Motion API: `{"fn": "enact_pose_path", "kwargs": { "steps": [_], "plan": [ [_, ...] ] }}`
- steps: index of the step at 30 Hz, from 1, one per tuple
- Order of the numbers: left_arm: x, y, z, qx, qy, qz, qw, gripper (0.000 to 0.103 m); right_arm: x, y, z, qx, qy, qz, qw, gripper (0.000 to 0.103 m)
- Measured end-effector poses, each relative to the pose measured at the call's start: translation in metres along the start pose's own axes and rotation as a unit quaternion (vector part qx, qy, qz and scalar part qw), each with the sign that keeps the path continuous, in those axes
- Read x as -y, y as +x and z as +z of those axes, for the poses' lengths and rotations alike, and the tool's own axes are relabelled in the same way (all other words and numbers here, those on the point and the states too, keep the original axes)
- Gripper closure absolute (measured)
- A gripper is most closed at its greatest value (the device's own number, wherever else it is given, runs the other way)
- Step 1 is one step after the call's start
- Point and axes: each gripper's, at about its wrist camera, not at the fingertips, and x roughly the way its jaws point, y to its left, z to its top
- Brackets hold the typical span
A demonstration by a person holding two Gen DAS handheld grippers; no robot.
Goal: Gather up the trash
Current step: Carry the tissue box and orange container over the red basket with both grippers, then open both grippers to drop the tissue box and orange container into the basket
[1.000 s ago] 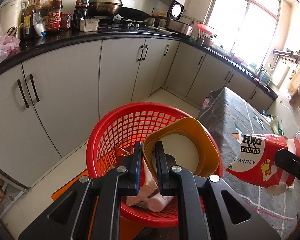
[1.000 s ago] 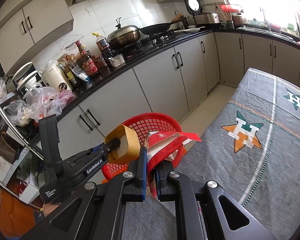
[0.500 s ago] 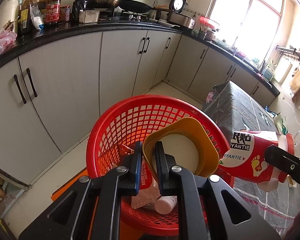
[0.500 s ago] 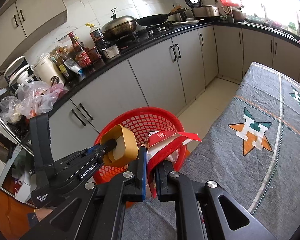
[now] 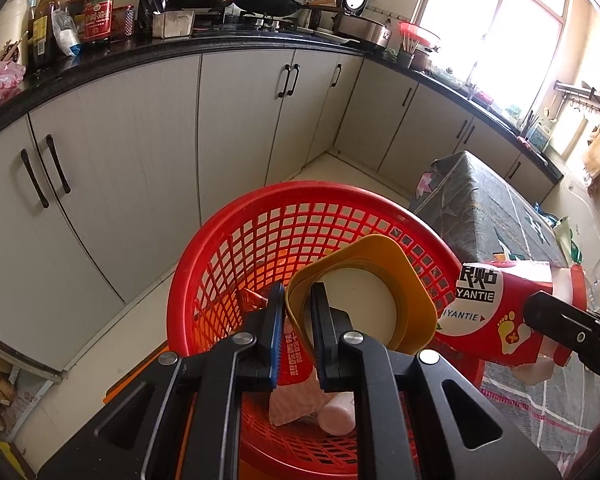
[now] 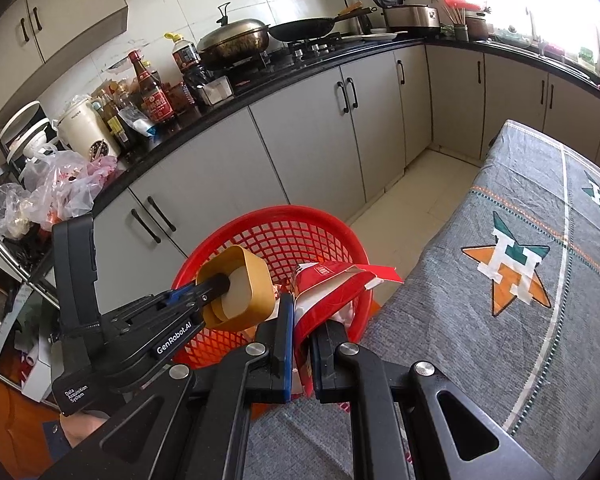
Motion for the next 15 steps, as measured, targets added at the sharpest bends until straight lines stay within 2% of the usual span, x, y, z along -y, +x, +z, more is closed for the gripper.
{"fn": "enact_pose_path", "kwargs": {
  "steps": [15],
  "plan": [
    [0.0, 0.007, 0.0, -0.006, 0.011, -0.002, 0.9999, 0.088, -0.003, 0.018, 0.002, -0.015, -0.009, -0.008, 1.0, 0.093]
  ]
}}
